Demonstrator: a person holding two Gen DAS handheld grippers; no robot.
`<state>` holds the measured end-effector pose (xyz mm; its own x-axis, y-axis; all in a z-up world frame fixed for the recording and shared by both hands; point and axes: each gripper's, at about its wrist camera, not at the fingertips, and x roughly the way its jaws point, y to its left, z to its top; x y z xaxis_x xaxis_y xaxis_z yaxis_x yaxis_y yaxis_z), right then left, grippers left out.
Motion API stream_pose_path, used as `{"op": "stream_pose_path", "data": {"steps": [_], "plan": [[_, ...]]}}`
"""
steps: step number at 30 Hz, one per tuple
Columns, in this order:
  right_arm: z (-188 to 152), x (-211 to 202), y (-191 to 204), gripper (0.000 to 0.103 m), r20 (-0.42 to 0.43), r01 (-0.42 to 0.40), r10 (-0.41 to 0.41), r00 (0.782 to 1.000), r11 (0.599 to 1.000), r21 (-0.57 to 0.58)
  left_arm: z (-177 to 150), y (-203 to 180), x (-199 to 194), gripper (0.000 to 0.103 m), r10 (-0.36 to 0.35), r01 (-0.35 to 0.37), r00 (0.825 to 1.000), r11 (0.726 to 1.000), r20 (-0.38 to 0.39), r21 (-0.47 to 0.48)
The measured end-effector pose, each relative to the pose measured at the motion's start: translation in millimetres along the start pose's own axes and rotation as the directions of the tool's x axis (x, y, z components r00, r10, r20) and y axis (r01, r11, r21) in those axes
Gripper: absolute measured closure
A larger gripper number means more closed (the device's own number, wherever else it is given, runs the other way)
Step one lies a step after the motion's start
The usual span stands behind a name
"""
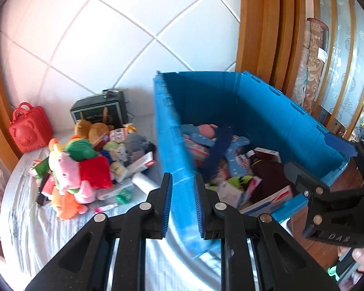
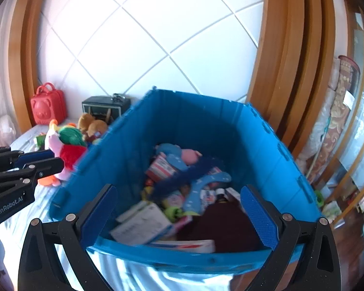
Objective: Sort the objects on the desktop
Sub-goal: 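Return both grippers from the crate to the pile on the bed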
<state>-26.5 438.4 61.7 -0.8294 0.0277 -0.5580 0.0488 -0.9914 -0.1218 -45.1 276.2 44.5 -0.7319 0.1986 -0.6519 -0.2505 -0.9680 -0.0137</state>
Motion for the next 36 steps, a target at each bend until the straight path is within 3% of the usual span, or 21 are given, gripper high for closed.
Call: {"op": "stream_pose_path", "data": {"steps": [12, 19, 27, 33, 36], "plan": [[-2, -17, 152, 0.000, -0.016, -0.066, 0.066, 0.998, 0.997, -0.026, -52, 133, -43, 0.085, 0.041, -0.042, 0.999, 0.998, -0.014, -0.048], [-8, -13, 210, 0.000, -0.043, -0.111, 0.109, 0.993, 0.993, -0.044, -77, 197, -55, 0.085, 0.082, -0.082, 0.997, 0.991, -0.004, -0.107], [-17, 18, 241, 0.000, -0.108, -0.157, 0.150, 0.983, 0.986, -0.062, -99, 259, -27, 0.085, 0.136, -0.144, 0.989, 0.967, -0.053, -0.212], [-17, 72, 249, 0.000, -0.153, -0.203, 0.191, 0.969, 0.977, -0.067, -117, 303, 19, 0.085, 0.247, -0.278, 0.957, 0.929, -0.150, -0.246], [-20, 107, 251, 0.000, -0.192, -0.242, 0.228, 0.955, 0.969, -0.054, -128, 320, 47, 0.085, 0.240, -0.295, 0.946, 0.915, -0.216, -0.275]]}}
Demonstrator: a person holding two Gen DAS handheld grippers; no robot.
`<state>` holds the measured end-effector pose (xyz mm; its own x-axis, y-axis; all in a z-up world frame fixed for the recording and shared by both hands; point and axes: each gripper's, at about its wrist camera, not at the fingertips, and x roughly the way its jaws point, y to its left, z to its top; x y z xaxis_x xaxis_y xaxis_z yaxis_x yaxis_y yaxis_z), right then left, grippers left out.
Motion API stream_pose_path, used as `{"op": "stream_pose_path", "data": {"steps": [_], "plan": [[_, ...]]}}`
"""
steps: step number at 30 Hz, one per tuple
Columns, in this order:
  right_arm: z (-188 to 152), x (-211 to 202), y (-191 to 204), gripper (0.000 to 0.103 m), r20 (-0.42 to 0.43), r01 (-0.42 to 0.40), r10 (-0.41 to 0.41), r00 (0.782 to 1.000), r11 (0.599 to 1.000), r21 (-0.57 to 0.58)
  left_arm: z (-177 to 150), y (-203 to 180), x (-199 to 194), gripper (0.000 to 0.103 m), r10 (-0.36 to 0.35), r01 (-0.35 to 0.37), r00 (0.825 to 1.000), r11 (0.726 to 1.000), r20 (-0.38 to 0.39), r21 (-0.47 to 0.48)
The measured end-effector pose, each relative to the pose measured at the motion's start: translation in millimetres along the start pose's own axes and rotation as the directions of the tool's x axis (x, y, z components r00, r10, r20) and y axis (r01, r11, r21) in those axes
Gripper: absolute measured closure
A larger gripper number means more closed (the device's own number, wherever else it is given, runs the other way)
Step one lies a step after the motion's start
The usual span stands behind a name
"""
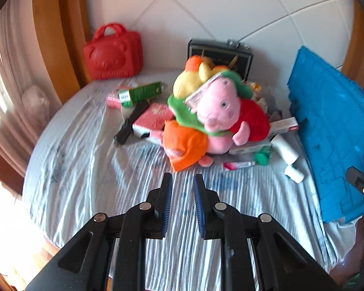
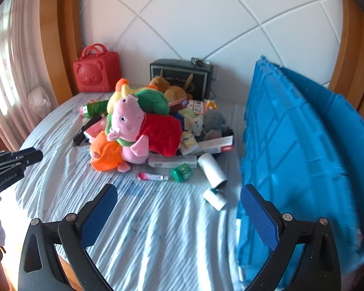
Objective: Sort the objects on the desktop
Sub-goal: 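Return both grippers from the crate to the pile on the bed, then grasp the green jar with the right gripper while the left approaches the white bottle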
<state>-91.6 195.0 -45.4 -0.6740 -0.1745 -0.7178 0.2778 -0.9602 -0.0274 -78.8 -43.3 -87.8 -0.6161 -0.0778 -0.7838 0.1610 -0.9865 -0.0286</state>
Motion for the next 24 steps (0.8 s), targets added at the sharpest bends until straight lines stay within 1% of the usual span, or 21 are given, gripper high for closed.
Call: {"op": "stream_pose_path", "data": {"steps": [2, 4, 7, 9, 11, 13, 14, 16, 18, 21, 24], "plan": [[0, 27, -2, 0.000, -0.030, -0.030, 0.030, 0.999, 1.000, -0.004, -3, -1, 21, 0.085, -0.017, 0.017, 0.999, 1.000, -0.028, -0.008], [-2, 48, -3, 0.000, -0.052, -0.055, 0.054, 0.997, 0.998, -0.011, -6, -11, 42, 0.085, -0.025, 0.026, 0.999, 0.999, -0.039, 0.026], [-5, 82, -2, 0.000, -0.105, -0.050, 0.050, 0.993, 0.999, 0.000, -8, -29, 75, 0.085, -0.064, 0.071, 0.994, 0.994, -0.089, 0.082], [-7, 98, -3, 0.003, -0.128, -0.056, 0.058, 0.990, 0.998, 0.018, -7, -42, 98, 0.085, -0.102, 0.116, 0.987, 0.987, -0.123, 0.113], [-8, 116, -5, 0.011, -0.153, -0.032, 0.036, 0.988, 0.999, 0.027, -4, -54, 116, 0.085, -0.137, 0.160, 0.979, 0.976, -0.154, 0.147], [-11, 130, -8, 0.015, -0.172, -0.007, 0.015, 0.985, 0.999, 0.049, 0, -68, 138, 0.085, -0.176, 0.210, 0.968, 0.958, -0.176, 0.196], [-13, 137, -10, 0.015, -0.185, 0.005, 0.007, 0.983, 0.998, 0.063, 1, -73, 147, 0.085, -0.194, 0.232, 0.964, 0.948, -0.183, 0.219], [-18, 152, -14, 0.015, -0.205, 0.038, -0.019, 0.979, 0.995, 0.088, 4, -86, 165, 0.086, -0.233, 0.282, 0.952, 0.919, -0.200, 0.275], [-22, 165, -18, 0.015, -0.211, 0.078, -0.051, 0.976, 0.990, 0.119, 6, -99, 183, 0.086, -0.271, 0.329, 0.939, 0.885, -0.211, 0.330], [-28, 179, -27, 0.015, -0.214, 0.127, -0.090, 0.973, 0.978, 0.163, 4, -116, 205, 0.086, -0.311, 0.379, 0.923, 0.838, -0.227, 0.393], [-34, 185, -31, 0.015, -0.213, 0.170, -0.130, 0.968, 0.969, 0.180, -2, -133, 226, 0.086, -0.323, 0.406, 0.912, 0.799, -0.253, 0.444]]}}
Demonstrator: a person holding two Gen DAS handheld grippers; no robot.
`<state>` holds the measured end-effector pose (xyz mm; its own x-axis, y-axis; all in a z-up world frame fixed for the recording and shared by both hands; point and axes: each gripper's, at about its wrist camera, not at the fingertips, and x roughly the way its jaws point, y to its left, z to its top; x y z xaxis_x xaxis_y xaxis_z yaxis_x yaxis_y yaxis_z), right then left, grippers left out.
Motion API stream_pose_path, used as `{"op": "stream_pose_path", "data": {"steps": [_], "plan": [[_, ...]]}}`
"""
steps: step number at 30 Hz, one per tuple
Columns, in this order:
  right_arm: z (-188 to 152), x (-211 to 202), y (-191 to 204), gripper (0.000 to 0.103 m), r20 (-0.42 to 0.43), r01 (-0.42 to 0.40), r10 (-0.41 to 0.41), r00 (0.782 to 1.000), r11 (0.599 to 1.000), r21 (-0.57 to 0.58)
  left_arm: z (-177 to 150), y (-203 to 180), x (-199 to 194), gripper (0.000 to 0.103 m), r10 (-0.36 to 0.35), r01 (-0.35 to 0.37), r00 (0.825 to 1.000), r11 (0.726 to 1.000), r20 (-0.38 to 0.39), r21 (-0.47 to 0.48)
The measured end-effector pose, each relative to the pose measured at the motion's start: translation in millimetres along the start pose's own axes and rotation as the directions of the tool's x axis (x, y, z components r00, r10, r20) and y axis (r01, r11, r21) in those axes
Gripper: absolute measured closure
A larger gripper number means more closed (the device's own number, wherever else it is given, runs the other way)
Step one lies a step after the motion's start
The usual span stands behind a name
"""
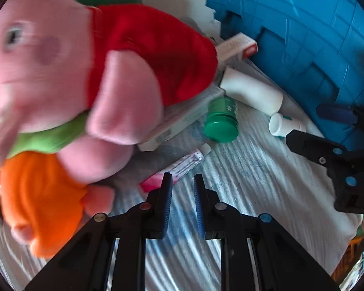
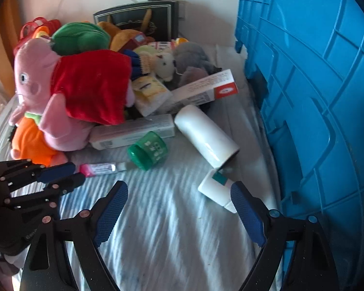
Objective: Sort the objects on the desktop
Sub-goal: 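Grasp the green jar with the right gripper while the left approaches the white bottle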
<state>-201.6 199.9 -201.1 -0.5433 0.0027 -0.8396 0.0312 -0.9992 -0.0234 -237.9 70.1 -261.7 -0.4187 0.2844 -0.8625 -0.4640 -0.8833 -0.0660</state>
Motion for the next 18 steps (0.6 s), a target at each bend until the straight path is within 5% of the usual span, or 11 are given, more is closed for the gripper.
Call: {"op": "stream_pose_path", "data": {"steps": [5, 7, 9, 13, 18], "plan": [[-7, 12, -7, 0.012, -0.005, 0.019, -0.019, 1.000, 0.999, 0.032, 11, -6, 21, 0.082, 0.002, -0.004, 0.999, 0.998, 0.033, 0.055], [-8, 18, -7, 0.011, -0.007, 0.022, -0.022, 1.000, 0.999, 0.033, 16, -7, 25, 0.071, -0.005, 0.002, 0.999, 0.998, 0.049, 0.063], [-7, 23, -8, 0.010, -0.004, 0.017, -0.017, 1.000, 0.999, 0.040, 18, -10, 29, 0.048, -0.023, 0.018, 0.998, 0.996, 0.059, 0.082], [-3, 27, -8, 0.008, 0.015, 0.004, -0.005, 1.000, 0.999, 0.052, 14, -24, 32, 0.044, 0.039, -0.050, 0.996, 0.989, 0.076, 0.142], [3, 27, -8, 0.008, 0.030, -0.014, 0.013, 0.999, 0.999, 0.042, 7, 2, 9, 0.044, 0.028, -0.023, 0.990, 0.999, 0.142, -0.039]]}}
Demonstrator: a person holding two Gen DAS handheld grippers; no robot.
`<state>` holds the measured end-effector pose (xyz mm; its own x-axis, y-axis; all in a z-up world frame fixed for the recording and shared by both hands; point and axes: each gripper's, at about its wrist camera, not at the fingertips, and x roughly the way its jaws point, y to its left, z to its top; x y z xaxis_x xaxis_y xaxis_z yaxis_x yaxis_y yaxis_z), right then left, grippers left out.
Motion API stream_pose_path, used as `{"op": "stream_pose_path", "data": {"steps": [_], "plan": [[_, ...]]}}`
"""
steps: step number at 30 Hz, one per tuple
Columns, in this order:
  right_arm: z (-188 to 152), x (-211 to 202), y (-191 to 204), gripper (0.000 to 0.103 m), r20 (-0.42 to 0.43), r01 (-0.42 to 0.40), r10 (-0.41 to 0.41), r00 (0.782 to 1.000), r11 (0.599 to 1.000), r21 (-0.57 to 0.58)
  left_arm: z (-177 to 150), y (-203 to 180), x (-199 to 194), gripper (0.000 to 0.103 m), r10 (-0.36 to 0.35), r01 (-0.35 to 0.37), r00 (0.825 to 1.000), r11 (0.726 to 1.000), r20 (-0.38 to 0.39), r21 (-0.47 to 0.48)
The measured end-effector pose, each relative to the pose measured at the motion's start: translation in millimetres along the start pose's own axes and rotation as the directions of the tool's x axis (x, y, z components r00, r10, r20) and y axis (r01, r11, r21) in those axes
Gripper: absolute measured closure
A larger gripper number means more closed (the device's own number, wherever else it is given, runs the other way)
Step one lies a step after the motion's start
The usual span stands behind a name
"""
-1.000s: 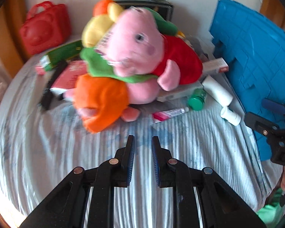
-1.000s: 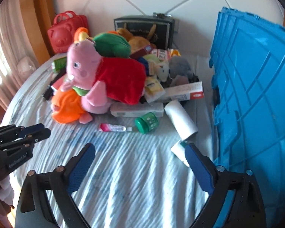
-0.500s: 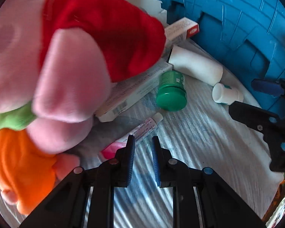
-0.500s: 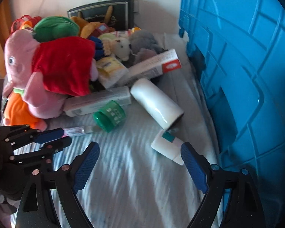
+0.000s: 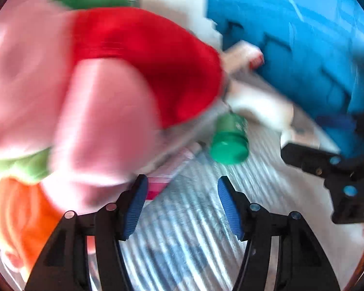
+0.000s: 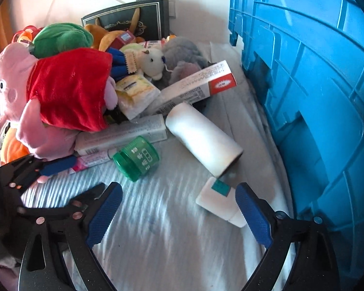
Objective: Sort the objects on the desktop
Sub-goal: 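Grasp the green jar with the right gripper while the left approaches the white bottle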
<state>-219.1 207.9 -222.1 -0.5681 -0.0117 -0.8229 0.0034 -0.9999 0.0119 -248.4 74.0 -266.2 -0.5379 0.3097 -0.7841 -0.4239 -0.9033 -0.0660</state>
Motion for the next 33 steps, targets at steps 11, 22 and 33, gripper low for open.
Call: {"op": "stream_pose_path", "data": {"steps": [11, 22, 33], "plan": [[11, 29, 6, 0.025, -0.018, -0.104, 0.104, 0.994, 0.995, -0.008, 8, -6, 24, 0.064, 0.088, -0.089, 0.996, 0.994, -0.013, -0.067], [21, 70, 23, 0.041, -0.049, -0.184, 0.185, 0.982, 0.983, 0.016, 15, -20, 31, 0.069, 0.076, -0.078, 0.997, 0.995, -0.033, -0.068], [8, 45, 36, 0.051, -0.021, -0.170, 0.169, 0.985, 0.984, -0.047, -5, -27, 11, 0.102, 0.011, -0.018, 0.995, 0.997, -0.100, -0.076]]}}
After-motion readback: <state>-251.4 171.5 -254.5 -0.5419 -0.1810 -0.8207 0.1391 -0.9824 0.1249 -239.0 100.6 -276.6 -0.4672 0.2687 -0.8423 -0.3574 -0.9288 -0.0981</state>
